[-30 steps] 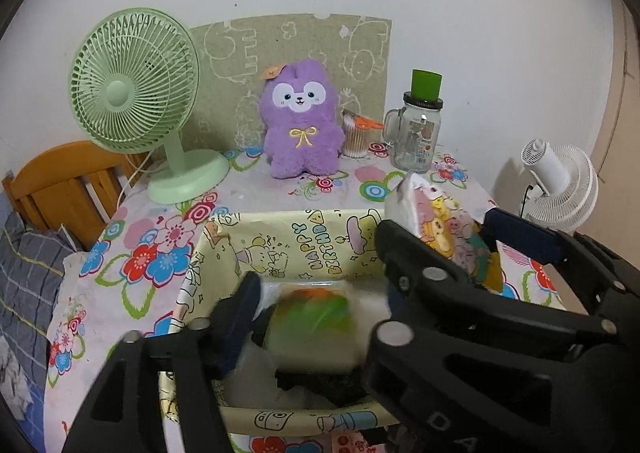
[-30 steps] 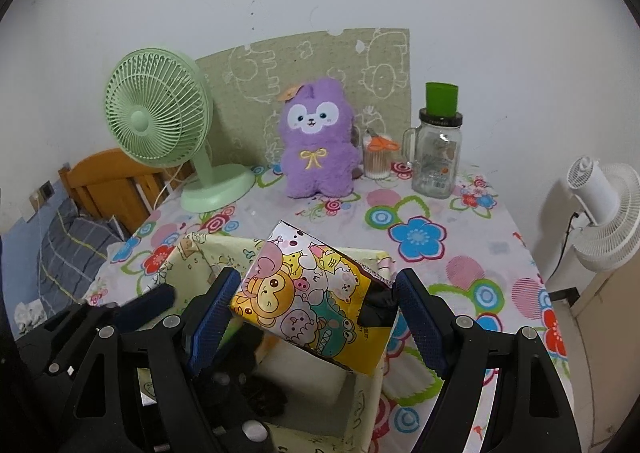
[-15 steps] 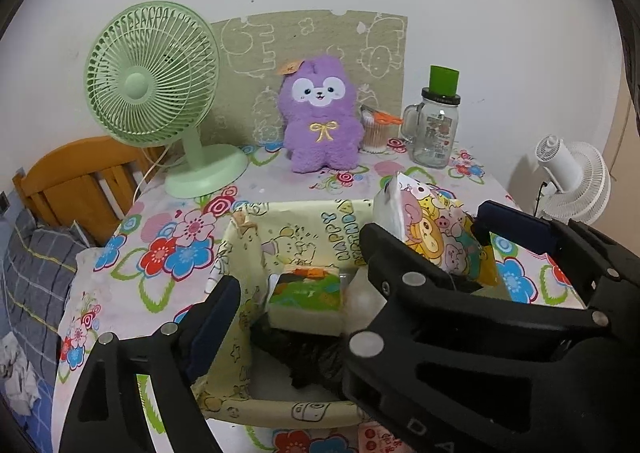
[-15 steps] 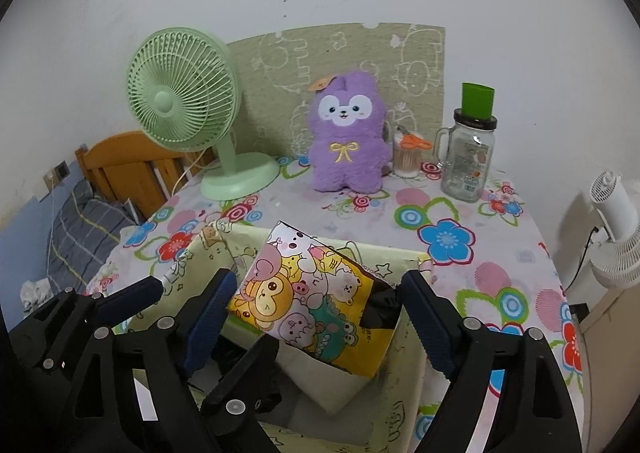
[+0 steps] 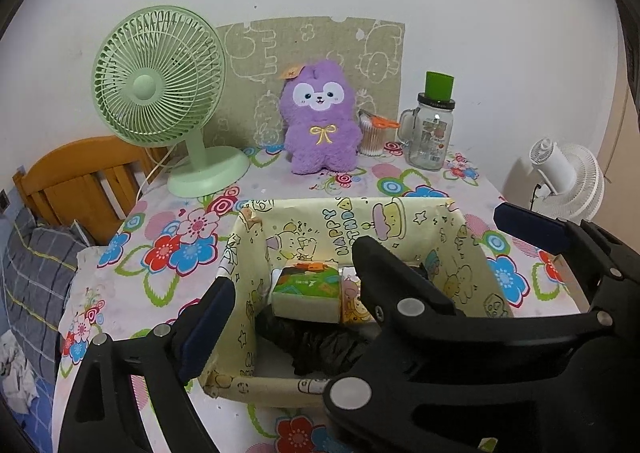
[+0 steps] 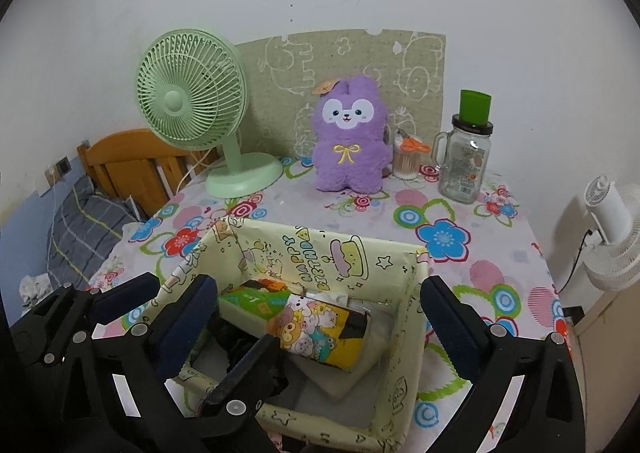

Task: Organize soft objects
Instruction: 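Lower tissue pack into box with left tool while right tool lowers snack bag in, then withdraw both tools from the box toward the items left on the table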

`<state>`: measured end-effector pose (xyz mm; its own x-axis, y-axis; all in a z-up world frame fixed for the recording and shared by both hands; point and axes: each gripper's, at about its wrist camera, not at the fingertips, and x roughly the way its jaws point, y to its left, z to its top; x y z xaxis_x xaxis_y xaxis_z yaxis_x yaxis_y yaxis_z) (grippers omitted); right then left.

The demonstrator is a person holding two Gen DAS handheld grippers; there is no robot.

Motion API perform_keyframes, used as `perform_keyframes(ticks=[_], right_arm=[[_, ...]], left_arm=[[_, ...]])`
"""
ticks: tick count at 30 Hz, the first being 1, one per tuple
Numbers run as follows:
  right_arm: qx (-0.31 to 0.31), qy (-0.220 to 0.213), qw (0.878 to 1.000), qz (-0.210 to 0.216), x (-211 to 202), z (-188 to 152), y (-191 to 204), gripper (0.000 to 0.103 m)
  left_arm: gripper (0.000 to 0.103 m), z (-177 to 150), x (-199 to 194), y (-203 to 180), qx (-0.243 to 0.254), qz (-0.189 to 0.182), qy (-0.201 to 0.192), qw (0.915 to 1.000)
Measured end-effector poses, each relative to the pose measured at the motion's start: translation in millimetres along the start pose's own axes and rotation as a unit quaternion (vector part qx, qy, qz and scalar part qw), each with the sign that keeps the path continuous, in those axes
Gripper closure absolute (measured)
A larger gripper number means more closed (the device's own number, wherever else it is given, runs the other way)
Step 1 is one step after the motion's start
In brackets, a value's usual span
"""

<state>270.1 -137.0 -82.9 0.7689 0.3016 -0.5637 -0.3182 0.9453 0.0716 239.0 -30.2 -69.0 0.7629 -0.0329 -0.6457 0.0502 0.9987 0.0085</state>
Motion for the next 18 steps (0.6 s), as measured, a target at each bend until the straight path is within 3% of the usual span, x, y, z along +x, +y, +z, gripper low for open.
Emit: perform_keyframes(ticks=[18], right_arm=[[-0.004,-0.041,0.999,-0.026,-68.0,-5.8,7.2,0.000]], left_arm=[[0.010,-7.6,-57.3,-11.6,0.012,-0.014,-0.046,0.9988]])
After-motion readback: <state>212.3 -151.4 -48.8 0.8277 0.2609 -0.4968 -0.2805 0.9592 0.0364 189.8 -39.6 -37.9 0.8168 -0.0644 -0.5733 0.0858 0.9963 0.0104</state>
